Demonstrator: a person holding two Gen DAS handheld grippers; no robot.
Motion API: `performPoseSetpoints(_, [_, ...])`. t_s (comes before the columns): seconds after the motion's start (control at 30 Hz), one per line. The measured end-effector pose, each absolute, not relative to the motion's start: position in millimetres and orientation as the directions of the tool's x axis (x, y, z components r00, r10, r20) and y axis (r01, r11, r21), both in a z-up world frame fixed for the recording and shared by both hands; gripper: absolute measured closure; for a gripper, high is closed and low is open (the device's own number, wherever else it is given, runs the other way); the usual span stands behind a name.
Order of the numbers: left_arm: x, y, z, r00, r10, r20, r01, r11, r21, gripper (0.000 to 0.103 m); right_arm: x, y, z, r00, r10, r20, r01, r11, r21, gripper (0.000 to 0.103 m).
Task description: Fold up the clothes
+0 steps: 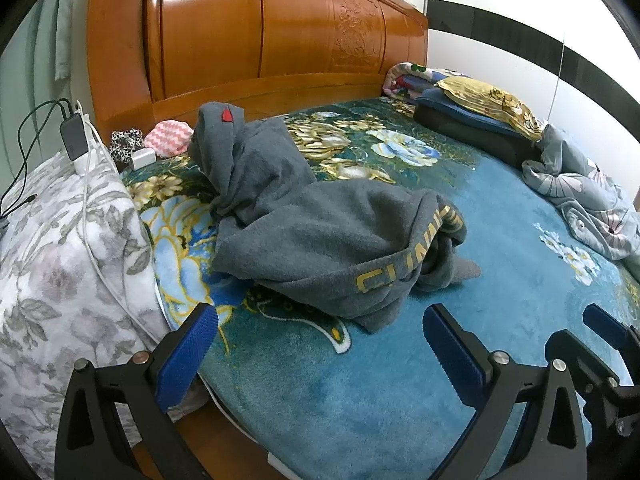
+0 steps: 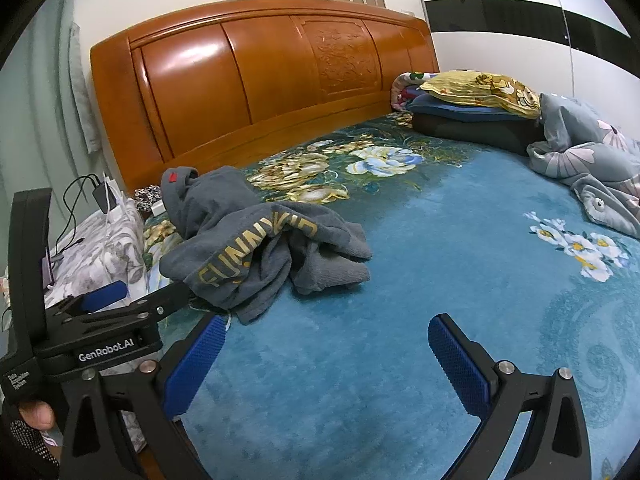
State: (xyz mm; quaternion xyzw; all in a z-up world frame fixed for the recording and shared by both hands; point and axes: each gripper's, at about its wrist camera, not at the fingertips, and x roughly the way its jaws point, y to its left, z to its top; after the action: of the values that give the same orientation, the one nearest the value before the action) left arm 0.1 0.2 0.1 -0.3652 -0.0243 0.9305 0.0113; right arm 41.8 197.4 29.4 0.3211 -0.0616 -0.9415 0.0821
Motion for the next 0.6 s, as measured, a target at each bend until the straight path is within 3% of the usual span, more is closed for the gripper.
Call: performPoseSetpoints(0.6, [3.9,4.8,8.2,-0.733,0.041,-0.679,0.008,-0.998,-0.068,0.0,47.1,200.7,37.0,-0.799,-0.224,-0.558,0.125,-0.97,0.21,0.0])
